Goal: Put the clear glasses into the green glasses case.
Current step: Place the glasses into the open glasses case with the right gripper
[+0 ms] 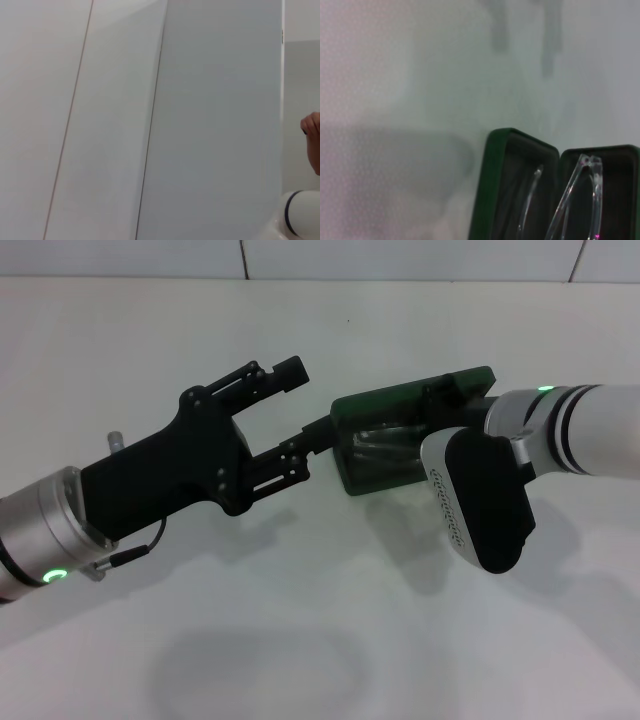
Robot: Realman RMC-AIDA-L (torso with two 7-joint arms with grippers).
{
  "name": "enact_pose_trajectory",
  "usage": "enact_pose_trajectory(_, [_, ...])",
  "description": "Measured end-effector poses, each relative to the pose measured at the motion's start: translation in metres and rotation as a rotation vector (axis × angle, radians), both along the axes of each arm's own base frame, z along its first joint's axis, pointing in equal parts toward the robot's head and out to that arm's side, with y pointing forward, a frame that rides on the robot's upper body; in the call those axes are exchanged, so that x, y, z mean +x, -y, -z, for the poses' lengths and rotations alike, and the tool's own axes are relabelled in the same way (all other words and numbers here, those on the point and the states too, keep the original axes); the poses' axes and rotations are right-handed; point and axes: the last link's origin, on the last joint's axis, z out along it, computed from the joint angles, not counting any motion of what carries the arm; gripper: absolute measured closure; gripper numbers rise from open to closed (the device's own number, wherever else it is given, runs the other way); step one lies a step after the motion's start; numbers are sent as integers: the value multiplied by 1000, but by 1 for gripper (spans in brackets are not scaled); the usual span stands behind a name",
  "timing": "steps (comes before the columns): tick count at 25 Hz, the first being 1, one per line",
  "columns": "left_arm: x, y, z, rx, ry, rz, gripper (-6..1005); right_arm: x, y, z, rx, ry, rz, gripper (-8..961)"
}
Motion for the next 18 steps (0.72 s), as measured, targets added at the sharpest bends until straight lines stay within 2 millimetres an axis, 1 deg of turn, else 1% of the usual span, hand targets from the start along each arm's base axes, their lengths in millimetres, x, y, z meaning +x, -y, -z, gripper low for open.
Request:
enact_pose_trajectory(7, [1, 1, 2, -2, -1, 3, 287, 5, 2, 6, 14, 11, -47, 833])
enact_pose_trajectory(18, [3, 1, 4, 4, -13, 23, 287, 9, 5, 8, 35, 10, -107, 832])
